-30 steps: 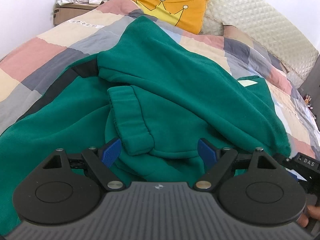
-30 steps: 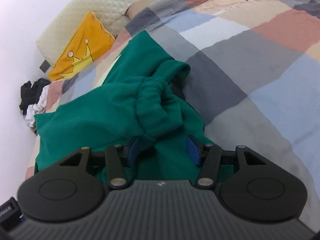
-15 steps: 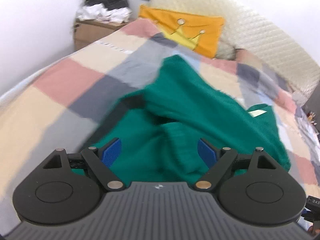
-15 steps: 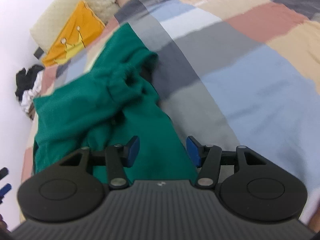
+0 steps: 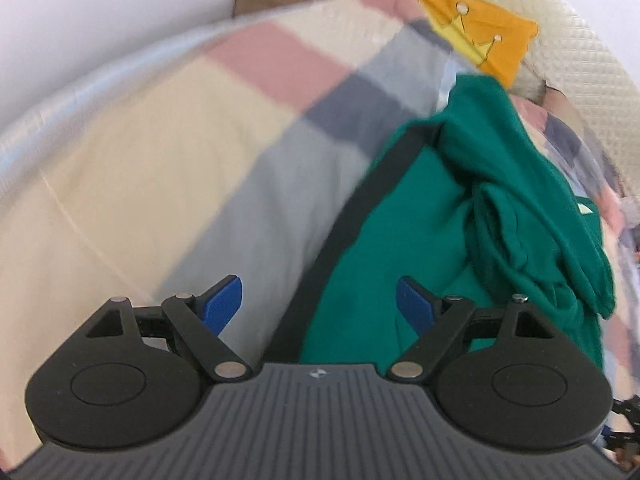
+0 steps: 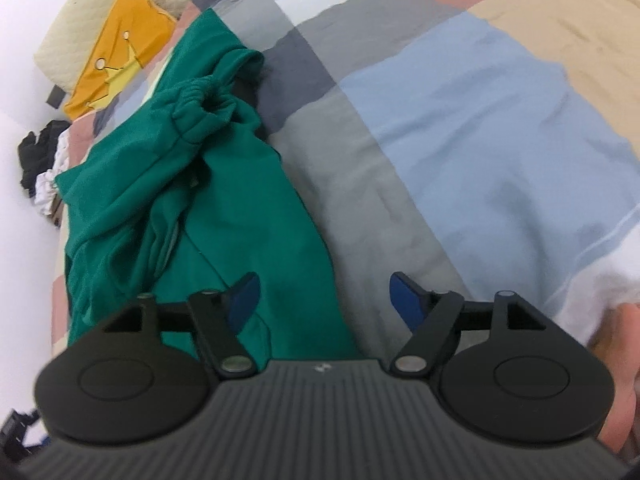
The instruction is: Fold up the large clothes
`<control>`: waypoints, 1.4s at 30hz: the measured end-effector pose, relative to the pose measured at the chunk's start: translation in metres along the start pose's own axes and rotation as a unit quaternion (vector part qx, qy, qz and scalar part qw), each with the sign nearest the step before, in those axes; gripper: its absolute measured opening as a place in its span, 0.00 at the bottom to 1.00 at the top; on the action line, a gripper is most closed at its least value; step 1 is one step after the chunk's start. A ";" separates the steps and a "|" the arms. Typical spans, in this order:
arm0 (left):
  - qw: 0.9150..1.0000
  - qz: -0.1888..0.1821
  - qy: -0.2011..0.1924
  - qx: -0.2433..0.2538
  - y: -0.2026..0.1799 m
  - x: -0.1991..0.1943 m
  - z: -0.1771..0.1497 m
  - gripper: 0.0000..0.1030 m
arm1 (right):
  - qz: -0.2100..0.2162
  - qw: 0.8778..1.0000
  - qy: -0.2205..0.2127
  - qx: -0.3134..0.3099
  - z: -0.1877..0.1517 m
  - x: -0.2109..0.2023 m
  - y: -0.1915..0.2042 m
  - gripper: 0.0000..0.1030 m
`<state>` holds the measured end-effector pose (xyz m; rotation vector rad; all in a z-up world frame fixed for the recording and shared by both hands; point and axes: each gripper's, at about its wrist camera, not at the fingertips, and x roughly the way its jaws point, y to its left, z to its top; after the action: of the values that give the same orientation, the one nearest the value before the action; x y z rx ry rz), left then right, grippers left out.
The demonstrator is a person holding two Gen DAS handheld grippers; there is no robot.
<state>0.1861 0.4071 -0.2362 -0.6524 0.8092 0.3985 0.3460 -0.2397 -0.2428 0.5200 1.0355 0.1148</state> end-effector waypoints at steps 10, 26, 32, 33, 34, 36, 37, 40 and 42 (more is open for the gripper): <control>0.997 -0.044 0.062 -0.014 0.028 0.034 -0.025 0.88 | 0.010 0.995 0.077 0.059 -0.020 0.014 -0.006 0.75; 0.987 -0.109 0.107 -0.040 0.010 0.029 -0.032 0.19 | 0.011 0.993 0.113 0.004 -0.049 -0.004 0.020 0.24; 0.986 -0.130 0.044 -0.091 0.004 -0.012 -0.020 0.15 | 0.062 0.994 0.094 0.009 -0.035 -0.031 0.019 0.16; 0.984 -0.142 0.032 -0.099 0.002 -0.021 -0.016 0.15 | 0.078 0.993 0.088 0.014 -0.031 -0.039 0.017 0.16; 0.983 -0.150 0.021 -0.108 -0.001 -0.031 -0.013 0.15 | 0.095 0.992 0.082 0.018 -0.027 -0.048 0.015 0.15; 0.980 -0.163 0.000 -0.117 -0.011 -0.049 -0.005 0.14 | 0.121 0.990 0.063 0.023 -0.017 -0.064 0.013 0.14; 0.978 -0.171 -0.008 -0.122 -0.015 -0.057 -0.002 0.14 | 0.133 0.989 0.053 0.026 -0.010 -0.073 0.012 0.13; 0.972 -0.197 -0.027 -0.127 -0.029 -0.082 0.005 0.14 | 0.163 0.986 0.022 0.028 0.004 -0.099 0.013 0.13; 0.968 -0.212 -0.036 -0.125 -0.039 -0.097 0.005 0.14 | 0.177 0.984 0.002 0.020 0.013 -0.119 0.013 0.13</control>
<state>0.1490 0.3740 -0.1443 -1.0173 0.5327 0.1318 0.2975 -0.2726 -0.1379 0.7383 0.9424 0.4103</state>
